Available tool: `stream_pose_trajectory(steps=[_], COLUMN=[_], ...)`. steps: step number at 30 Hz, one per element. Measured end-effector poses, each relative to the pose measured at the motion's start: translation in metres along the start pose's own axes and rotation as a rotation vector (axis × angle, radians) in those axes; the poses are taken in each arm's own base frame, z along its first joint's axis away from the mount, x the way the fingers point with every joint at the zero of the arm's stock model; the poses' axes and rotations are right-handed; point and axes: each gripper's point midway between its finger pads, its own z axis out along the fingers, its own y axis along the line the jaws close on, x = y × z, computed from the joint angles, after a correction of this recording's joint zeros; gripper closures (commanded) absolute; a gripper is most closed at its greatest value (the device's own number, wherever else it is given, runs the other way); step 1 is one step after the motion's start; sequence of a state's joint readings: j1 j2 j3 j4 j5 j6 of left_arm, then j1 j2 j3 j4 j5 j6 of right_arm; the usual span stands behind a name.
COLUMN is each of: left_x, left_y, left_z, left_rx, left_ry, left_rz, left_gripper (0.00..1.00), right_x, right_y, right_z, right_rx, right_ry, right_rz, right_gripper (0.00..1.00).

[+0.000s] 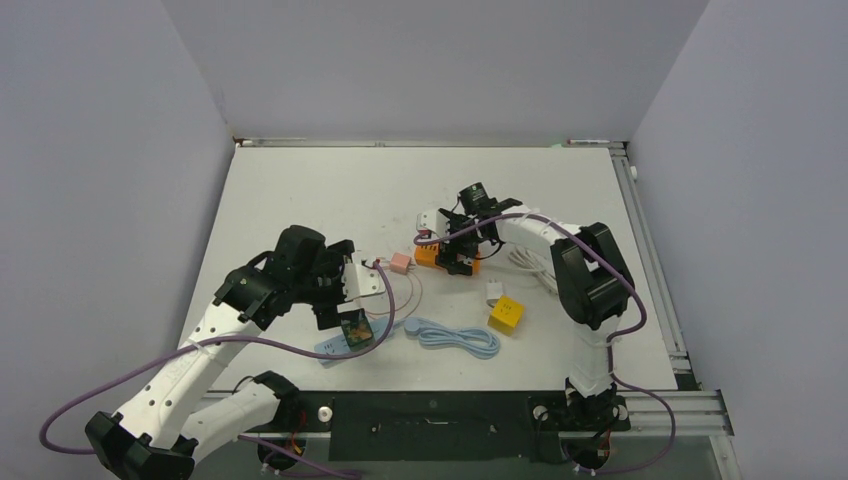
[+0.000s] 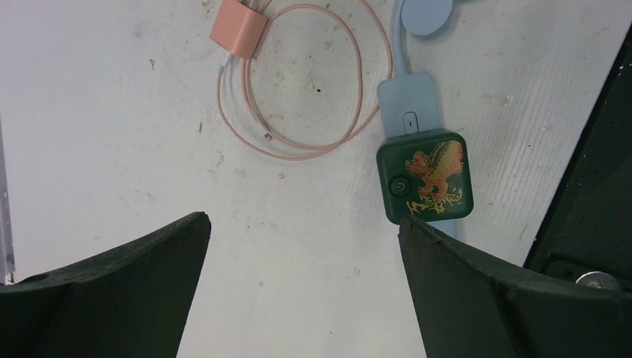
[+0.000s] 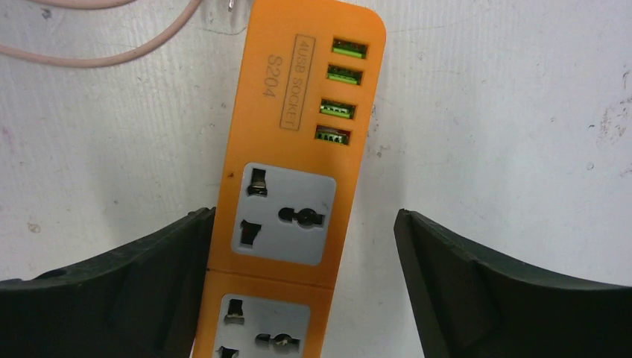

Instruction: Insert the plug

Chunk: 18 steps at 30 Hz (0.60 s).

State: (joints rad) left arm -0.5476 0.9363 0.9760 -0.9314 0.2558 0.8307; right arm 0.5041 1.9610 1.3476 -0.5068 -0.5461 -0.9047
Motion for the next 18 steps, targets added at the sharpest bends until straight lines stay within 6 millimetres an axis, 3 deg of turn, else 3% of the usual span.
stream_pose_trajectory(steps=[9, 18], left_x=[0.0, -0.003], left_y=[0.0, 0.0], left_z=[0.0, 0.0], left_rx=[-0.001, 0.0], left_ry=[-0.001, -0.005], left_rz=[-0.008, -0.038], left_gripper=[0.04, 0.04], right_x=[0.002, -0.057], right_y=[-0.009, -0.038], right_z=[-0.004, -0.074], right_rx=[0.07, 0.222], right_ry=[0.009, -0.179], right_rz=[0.043, 0.101], right_gripper=[0.1, 0.1])
